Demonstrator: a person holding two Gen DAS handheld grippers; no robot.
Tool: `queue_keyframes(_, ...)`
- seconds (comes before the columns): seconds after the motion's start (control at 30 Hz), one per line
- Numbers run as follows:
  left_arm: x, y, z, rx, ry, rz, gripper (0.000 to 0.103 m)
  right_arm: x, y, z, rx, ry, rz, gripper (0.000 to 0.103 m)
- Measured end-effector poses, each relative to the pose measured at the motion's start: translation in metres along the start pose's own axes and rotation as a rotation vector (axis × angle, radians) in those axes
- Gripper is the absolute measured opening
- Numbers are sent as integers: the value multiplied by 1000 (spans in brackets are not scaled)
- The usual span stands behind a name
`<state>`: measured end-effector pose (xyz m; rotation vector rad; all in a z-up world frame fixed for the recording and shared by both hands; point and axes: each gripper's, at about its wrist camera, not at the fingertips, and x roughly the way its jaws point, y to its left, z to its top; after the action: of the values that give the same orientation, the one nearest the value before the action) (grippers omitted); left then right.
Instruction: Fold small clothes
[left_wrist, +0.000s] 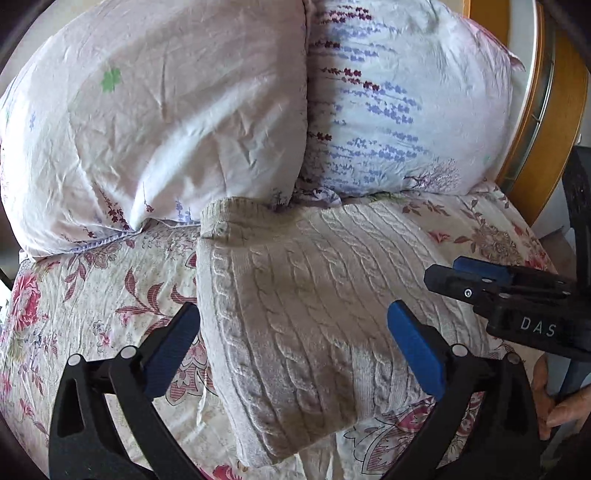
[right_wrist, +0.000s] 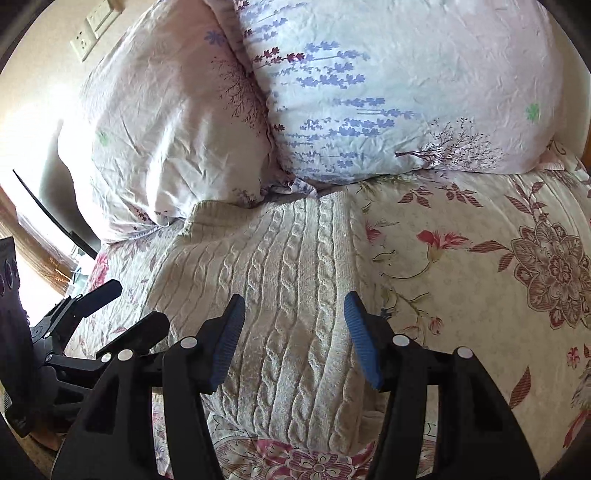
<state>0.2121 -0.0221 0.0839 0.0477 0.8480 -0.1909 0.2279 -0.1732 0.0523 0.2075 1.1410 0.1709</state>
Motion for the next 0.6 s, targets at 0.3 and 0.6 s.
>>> queue_keyframes(0.3,53,31,-28,-212,174,-109,101,29,-4,-19,-40,94,-69,64)
queue_keyframes(0.6,45,29,-28,-159,138,-65,101,19,-29,-27,39,77,-77,92)
